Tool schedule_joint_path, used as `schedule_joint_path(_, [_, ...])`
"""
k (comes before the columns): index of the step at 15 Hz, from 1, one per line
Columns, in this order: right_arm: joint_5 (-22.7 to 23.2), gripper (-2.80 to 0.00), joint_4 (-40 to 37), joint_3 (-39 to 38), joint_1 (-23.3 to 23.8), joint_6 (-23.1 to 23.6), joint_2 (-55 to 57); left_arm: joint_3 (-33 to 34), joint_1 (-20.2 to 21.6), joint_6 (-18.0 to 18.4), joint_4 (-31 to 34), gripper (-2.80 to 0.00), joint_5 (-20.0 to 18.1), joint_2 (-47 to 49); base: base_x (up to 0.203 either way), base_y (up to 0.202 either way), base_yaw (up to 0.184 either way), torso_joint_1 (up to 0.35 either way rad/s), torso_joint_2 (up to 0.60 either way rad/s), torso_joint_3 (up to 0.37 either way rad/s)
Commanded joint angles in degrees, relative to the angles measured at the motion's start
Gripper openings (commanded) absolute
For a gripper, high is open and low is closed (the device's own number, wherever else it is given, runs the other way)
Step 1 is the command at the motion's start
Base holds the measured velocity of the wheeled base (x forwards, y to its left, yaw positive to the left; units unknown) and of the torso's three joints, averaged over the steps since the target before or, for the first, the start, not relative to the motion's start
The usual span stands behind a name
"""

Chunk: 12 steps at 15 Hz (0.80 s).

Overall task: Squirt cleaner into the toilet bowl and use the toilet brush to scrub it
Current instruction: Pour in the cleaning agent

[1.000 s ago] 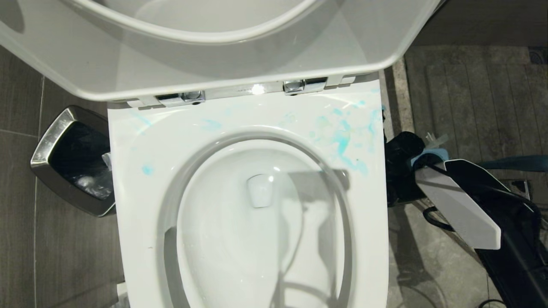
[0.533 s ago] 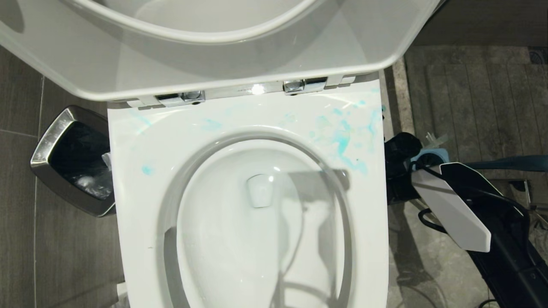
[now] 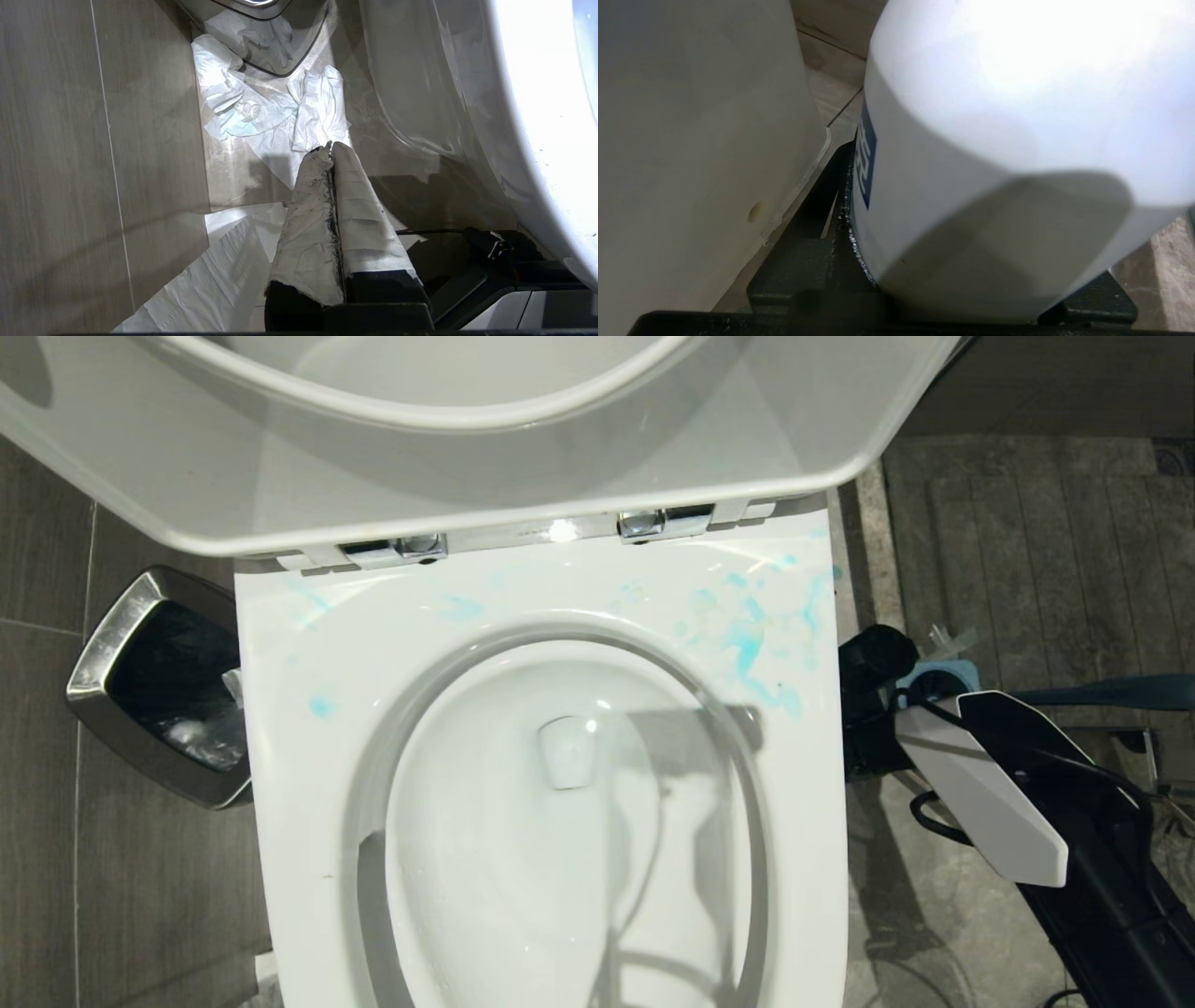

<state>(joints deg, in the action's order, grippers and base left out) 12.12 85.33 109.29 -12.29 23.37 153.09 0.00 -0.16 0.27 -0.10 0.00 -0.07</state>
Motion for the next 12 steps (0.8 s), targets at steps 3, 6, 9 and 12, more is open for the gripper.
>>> schedule_joint_path(3, [-0.6,-2.80,0.5,-1.5,0.1,0.1,-2.3,0.0,0.0,0.0,0.0,-2.80,0.0,0.1,0.000,0.000,0.000,0.000,0.00,0.000])
schedule_joint_path(6, [-2.8,-2.80,0.5,-5.9,0.0,-0.5,-6.0,0.0,0.0,0.0,0.0,-2.80,0.0,0.1,0.000,0.000,0.000,0.000,0.00,0.000])
schedule_joint_path(9, [-4.4,-2.80,0.5,-12.8,-0.2,-0.7,-12.0,0.0,0.0,0.0,0.0,-2.80,0.0,0.1,0.000,0.000,0.000,0.000,0.00,0.000])
schedule_joint_path(12, [-4.8,-2.80,0.6,-24.6,-0.8,-0.7,-19.3,0.0,0.0,0.0,0.0,-2.80,0.0,0.1,0.000,0.000,0.000,0.000,0.00,0.000])
